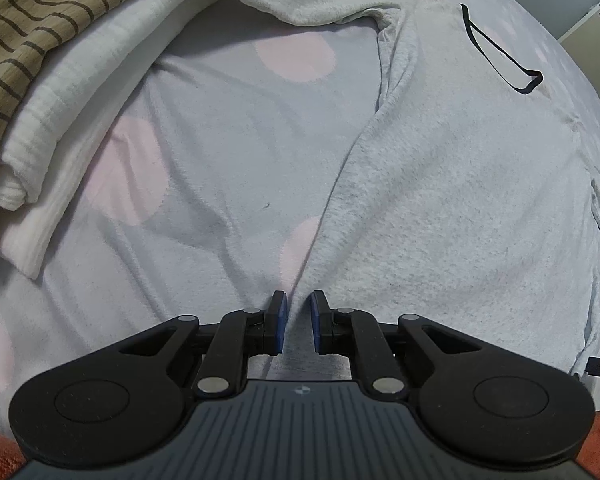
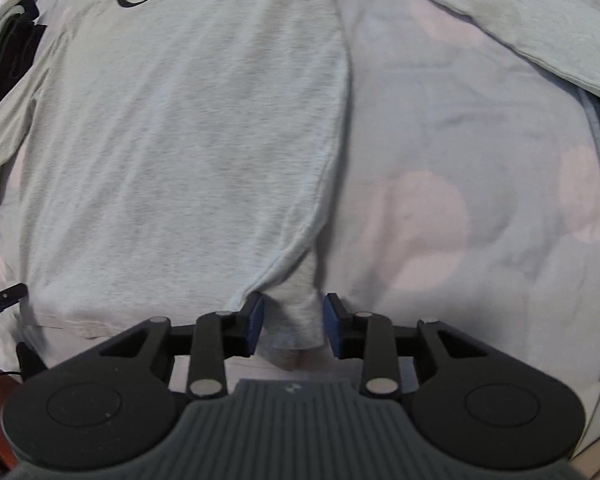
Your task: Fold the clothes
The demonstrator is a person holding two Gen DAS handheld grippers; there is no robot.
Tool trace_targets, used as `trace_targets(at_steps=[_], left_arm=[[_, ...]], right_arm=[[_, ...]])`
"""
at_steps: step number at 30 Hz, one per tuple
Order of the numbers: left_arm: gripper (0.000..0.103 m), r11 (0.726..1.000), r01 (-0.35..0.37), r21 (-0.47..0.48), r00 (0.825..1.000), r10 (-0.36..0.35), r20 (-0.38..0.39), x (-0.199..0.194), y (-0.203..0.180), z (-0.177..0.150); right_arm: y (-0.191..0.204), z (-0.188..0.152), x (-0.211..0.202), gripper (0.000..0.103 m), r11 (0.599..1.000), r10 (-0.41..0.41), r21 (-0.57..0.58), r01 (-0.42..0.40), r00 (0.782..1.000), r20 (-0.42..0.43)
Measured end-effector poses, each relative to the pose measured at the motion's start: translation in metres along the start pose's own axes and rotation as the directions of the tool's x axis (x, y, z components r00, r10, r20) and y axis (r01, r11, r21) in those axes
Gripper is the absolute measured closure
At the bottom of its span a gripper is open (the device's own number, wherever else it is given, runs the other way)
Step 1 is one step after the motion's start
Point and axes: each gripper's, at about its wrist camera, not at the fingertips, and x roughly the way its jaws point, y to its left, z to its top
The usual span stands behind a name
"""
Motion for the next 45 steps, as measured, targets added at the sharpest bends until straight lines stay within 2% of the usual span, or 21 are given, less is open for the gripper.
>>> trace_targets(at_steps=[6,17,23,26,28,29,30,32,36,39,42,45], left_arm=[[0.089,1.0,0.004,0.001,1.0,-0.004,0.003,0.0,0.0,0.0],[0.089,1.0,0.009,-0.001,1.0,-0.009,0.013,-0.003,-0.001,0.0],[0.089,1.0,0.008,0.005,1.0,-0.008,0.015,-0.004,-0.002,0.001],[0.089,1.0,0.01,-0.002,1.0,-0.01,0.014,-0.003,-0.001,0.001],[0.089,1.0,0.011,-0.003,1.0,-0.011,0.013,-0.003,-0.002,0.001],[0.088,1.0,0.012,-0.001,1.0,-0.012,0.013,-0.003,-0.002,0.001],[0.087,1.0,0.015,0.002,1.0,-0.015,0.014,-0.003,-0.002,0.0],[0.077,1.0,0.028,0.01,0.999,-0.028,0.017,-0.004,-0.003,0.0],[0.07,0.998,0.053,0.023,0.998,-0.053,0.027,-0.007,-0.006,-0.001],[0.064,0.997,0.071,0.014,0.997,-0.071,0.023,-0.009,-0.003,-0.002],[0.054,0.996,0.088,0.01,0.996,-0.088,0.012,-0.01,-0.002,-0.003],[0.052,0.996,0.082,0.026,0.997,-0.082,-0.016,-0.007,-0.005,-0.005]], right_arm=[[0.002,-0.003,-0.004,0.067,1.0,0.0,0.014,0.0,1.0,0.008],[0.027,-0.011,-0.022,0.067,0.999,-0.004,-0.045,0.005,0.999,0.032],[0.034,-0.009,-0.015,0.068,0.999,-0.035,-0.038,0.036,0.999,0.032],[0.025,-0.007,-0.011,0.074,0.999,-0.037,-0.007,0.037,0.999,0.033],[0.02,-0.006,-0.011,0.089,0.999,-0.031,0.013,0.031,0.999,0.038],[0.019,-0.006,-0.012,0.09,0.999,-0.024,0.024,0.023,0.999,0.045],[0.018,-0.006,-0.017,0.091,0.999,-0.016,0.035,0.013,0.998,0.067],[0.014,-0.004,-0.034,0.092,0.998,0.001,0.06,-0.009,0.99,0.145],[-0.008,0.004,-0.074,0.092,0.987,-0.012,0.155,-0.038,0.951,0.309],[-0.026,0.009,-0.083,0.092,0.974,-0.012,0.217,-0.067,0.939,0.345],[-0.033,0.01,-0.08,0.092,0.963,-0.006,0.249,-0.099,0.921,0.389],[-0.035,0.011,-0.066,0.092,0.955,-0.012,0.276,-0.107,0.917,0.398]])
